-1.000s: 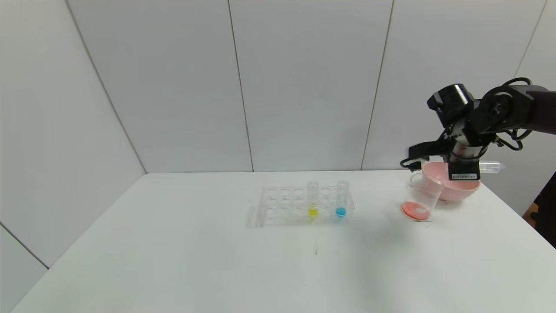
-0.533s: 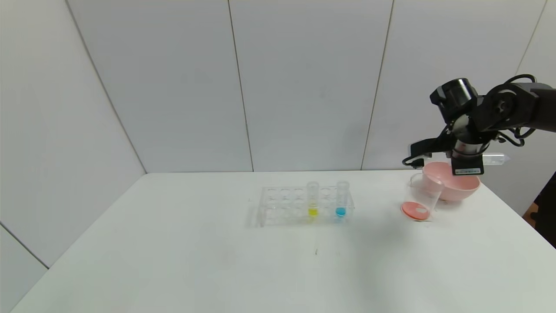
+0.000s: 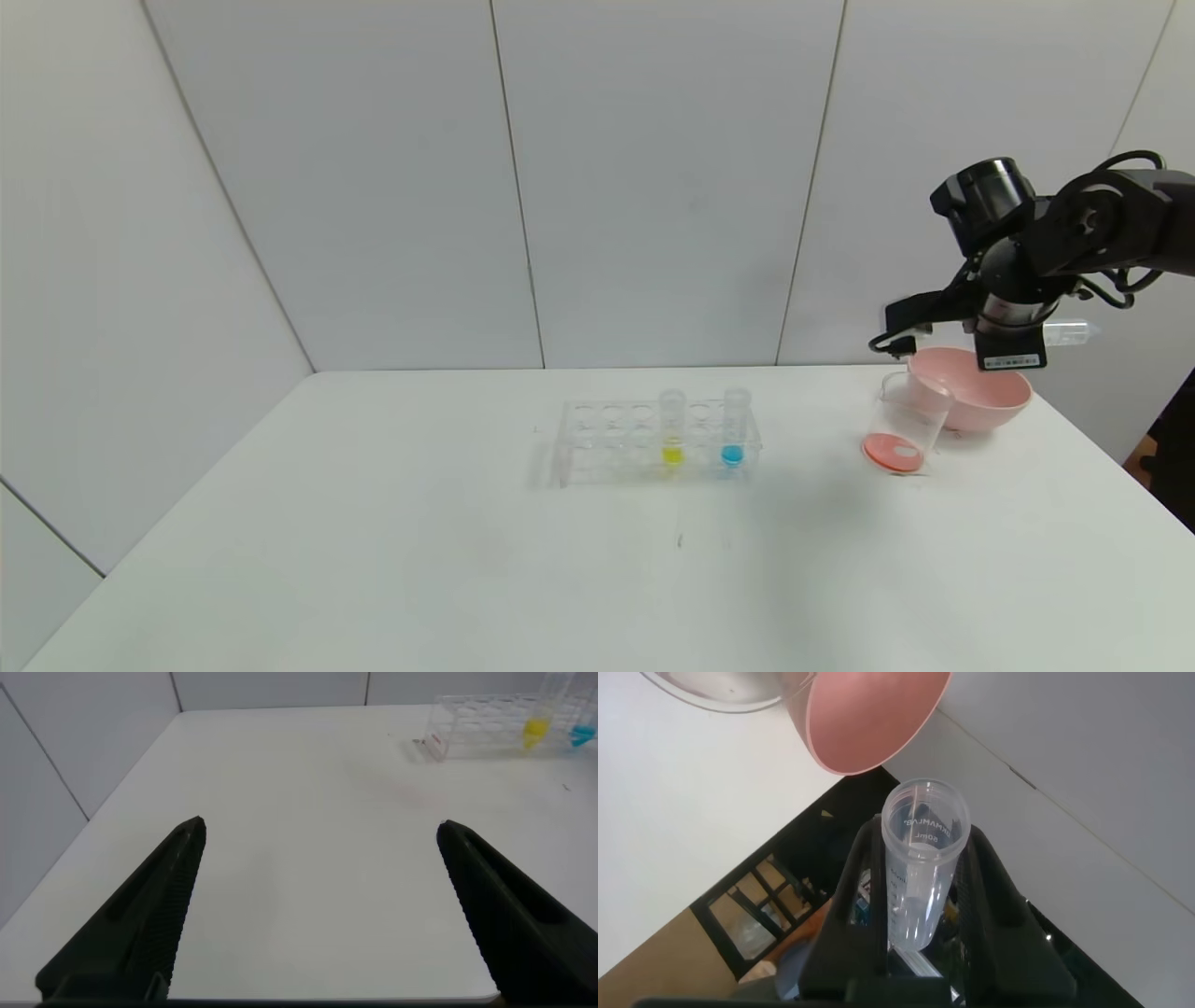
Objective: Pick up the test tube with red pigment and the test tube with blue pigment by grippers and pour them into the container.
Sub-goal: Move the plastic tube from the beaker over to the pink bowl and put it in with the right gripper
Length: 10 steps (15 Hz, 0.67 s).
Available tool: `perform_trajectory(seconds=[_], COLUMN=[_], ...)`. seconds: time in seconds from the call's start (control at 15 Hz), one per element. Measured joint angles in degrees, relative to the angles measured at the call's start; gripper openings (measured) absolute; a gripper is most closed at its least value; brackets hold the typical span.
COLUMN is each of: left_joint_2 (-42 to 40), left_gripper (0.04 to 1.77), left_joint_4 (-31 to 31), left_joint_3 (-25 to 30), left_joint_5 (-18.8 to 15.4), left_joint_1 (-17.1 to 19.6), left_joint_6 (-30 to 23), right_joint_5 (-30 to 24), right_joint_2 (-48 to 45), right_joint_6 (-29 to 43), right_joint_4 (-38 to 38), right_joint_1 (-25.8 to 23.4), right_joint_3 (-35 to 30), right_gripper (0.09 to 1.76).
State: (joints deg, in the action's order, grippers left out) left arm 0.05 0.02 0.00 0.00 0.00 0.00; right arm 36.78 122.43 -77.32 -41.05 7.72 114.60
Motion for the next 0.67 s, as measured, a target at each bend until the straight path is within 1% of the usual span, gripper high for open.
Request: perform_trajectory(seconds=[0.07, 0.13, 0.2, 0.27, 0.4, 0.47, 0.67], left_joint_2=[0.0, 0.0, 0.0, 0.0, 0.0, 0.0, 0.0], left_gripper=[1.76, 1.76, 1.76, 1.76, 1.76, 1.76, 1.76], left_joint_4=[0.0, 0.0, 0.0, 0.0, 0.0, 0.0, 0.0], left_joint_3=[0.0, 0.0, 0.0, 0.0, 0.0, 0.0, 0.0], left_joint_5=[0.0, 0.0, 0.0, 0.0, 0.0, 0.0, 0.0], left_joint_1=[0.0, 0.0, 0.0, 0.0, 0.0, 0.0, 0.0], left_joint_6=[0.0, 0.0, 0.0, 0.0, 0.0, 0.0, 0.0], right_joint_5=[-1.1, -3.9, -8.5, -14.2, -26.3, -29.8, -35.9], right_joint_2=[0.0, -0.1, -0.2, -0.2, -0.3, -0.9, -4.3], right_joint_6=[0.6, 1.5, 3.4, 6.2, 13.7, 17.0, 26.3], right_joint_4=[0.7, 2.1, 4.0, 5.8, 8.9, 9.3, 9.4], right_joint_1=[-0.3, -0.6, -1.3, -2.2, -4.8, -6.3, -10.1], right_joint_3=[0.0, 0.0, 0.0, 0.0, 0.0, 0.0, -1.6], right_gripper=[0.50, 0.50, 0.50, 0.50, 0.50, 0.50, 0.50])
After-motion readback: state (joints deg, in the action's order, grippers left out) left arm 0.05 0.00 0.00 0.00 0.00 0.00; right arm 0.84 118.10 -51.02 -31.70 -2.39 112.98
